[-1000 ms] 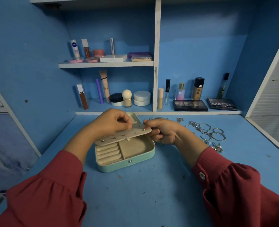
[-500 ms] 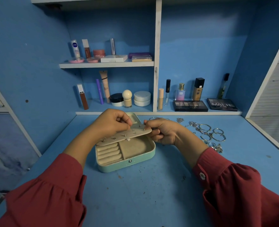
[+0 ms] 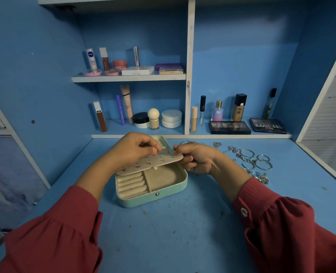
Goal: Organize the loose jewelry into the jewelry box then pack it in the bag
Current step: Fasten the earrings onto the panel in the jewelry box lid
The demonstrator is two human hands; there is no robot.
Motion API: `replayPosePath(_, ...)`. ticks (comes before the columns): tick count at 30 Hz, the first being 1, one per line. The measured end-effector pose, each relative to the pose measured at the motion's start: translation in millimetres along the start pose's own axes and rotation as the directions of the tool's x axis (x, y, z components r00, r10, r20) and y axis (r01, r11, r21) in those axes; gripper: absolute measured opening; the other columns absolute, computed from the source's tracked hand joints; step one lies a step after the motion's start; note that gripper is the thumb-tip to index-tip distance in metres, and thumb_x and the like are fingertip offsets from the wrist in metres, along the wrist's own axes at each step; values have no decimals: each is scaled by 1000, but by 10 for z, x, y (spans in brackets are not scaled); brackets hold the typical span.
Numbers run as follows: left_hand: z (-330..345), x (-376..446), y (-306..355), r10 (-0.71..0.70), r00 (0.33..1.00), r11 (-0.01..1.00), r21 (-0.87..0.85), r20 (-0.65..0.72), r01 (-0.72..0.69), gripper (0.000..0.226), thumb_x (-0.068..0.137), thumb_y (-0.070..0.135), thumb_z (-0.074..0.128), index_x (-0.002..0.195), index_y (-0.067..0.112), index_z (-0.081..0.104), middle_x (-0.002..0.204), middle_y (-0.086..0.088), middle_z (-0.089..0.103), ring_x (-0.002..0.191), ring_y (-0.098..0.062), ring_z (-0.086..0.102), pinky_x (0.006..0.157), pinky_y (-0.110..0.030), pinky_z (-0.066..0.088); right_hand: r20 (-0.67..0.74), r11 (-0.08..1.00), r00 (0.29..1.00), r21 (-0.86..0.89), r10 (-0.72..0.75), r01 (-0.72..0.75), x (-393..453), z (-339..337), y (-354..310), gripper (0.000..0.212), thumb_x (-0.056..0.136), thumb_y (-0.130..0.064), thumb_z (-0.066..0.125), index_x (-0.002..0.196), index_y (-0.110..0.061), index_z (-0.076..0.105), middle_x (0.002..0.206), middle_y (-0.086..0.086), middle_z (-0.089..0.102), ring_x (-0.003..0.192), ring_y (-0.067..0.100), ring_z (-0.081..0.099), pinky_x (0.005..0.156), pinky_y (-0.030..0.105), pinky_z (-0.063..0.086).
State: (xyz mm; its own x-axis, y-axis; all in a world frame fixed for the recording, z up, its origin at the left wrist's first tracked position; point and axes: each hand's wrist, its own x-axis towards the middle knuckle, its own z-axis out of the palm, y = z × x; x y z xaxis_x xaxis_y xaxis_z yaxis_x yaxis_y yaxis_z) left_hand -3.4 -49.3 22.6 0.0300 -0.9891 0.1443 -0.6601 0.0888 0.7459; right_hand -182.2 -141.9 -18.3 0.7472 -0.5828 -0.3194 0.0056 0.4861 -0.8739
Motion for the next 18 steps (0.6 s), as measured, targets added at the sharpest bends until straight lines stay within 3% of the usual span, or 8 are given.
replayPosePath(2, 3, -6, 6, 3, 1000, 1000, 26, 18, -3, 18, 87, 3, 65, 85, 20, 72, 84, 11, 69, 73, 11, 60, 72, -3, 43, 0, 1000, 1000, 2, 0, 0, 2, -2, 0, 29, 92, 5, 37, 68, -10, 46, 43, -6, 38, 30, 0, 24, 31, 10, 12)
replayPosePath(7, 14, -13, 14, -9, 1000, 999, 45, 26, 7, 23, 82, 1, 69, 77, 24, 71, 87, -2, 73, 81, -10, 63, 81, -25, 50, -1, 1000, 1000, 4, -2, 2, 13, -7, 6, 28, 91, 6, 37, 70, -11, 43, 43, -6, 36, 30, 0, 24, 29, 10, 14)
replayPosePath(13, 29, -17, 34, 4, 1000, 1000, -10, 21, -4, 19, 79, 0, 73, 82, 17, 65, 77, -5, 63, 69, -8, 55, 68, -19, 47, -5, 1000, 1000, 9, -3, 3, 14, -8, 7, 28, 91, 6, 37, 69, -12, 42, 43, -6, 36, 30, 0, 25, 29, 10, 14)
replayPosePath(18, 36, -9, 20, 12, 1000, 999, -30, 12, -12, 20, 80, -1, 71, 87, 13, 59, 82, -15, 70, 74, -13, 62, 74, -27, 50, -11, 1000, 1000, 18, 2, -2, -9, 13, -3, 28, 91, 6, 36, 70, -12, 43, 43, -5, 38, 29, 0, 25, 29, 9, 13)
